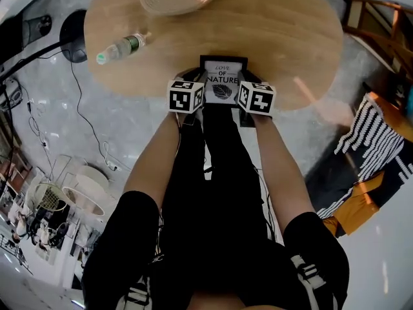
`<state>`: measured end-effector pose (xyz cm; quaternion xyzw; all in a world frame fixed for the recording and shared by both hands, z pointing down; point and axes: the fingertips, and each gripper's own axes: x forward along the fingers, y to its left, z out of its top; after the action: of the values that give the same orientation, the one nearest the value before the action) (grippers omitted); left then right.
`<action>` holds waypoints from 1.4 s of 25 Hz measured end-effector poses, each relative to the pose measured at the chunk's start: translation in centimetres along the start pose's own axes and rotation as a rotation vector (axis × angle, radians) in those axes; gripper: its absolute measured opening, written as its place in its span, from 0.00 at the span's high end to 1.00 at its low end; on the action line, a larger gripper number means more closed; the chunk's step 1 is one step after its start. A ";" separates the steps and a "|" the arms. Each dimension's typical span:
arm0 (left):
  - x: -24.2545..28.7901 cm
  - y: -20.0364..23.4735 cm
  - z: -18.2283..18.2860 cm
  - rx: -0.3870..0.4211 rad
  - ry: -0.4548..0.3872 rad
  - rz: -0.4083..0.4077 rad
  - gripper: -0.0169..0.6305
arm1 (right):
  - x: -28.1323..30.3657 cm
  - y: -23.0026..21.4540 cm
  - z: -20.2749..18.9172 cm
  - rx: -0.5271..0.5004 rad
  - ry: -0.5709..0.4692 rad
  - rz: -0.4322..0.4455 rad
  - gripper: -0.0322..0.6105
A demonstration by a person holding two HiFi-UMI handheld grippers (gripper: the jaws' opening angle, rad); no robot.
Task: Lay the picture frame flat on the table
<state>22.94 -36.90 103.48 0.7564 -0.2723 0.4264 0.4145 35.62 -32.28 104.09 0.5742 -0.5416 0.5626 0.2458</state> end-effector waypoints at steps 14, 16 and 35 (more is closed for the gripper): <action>-0.5 0.3 0.3 0.037 -0.055 0.097 0.80 | -0.2 -0.8 0.7 -0.020 -0.052 -0.008 0.76; -3.2 0.1 1.8 0.031 -0.120 0.107 0.79 | -2.5 -0.2 2.0 -0.021 -0.111 -0.010 0.74; -52.7 -12.6 6.4 0.270 -0.795 0.170 0.94 | -48.0 25.5 6.3 -0.245 -0.883 0.017 0.93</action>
<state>9.54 -32.88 50.73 0.8843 -0.4141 0.1661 0.1380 25.66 -28.75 50.40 0.7214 -0.6616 0.1977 0.0528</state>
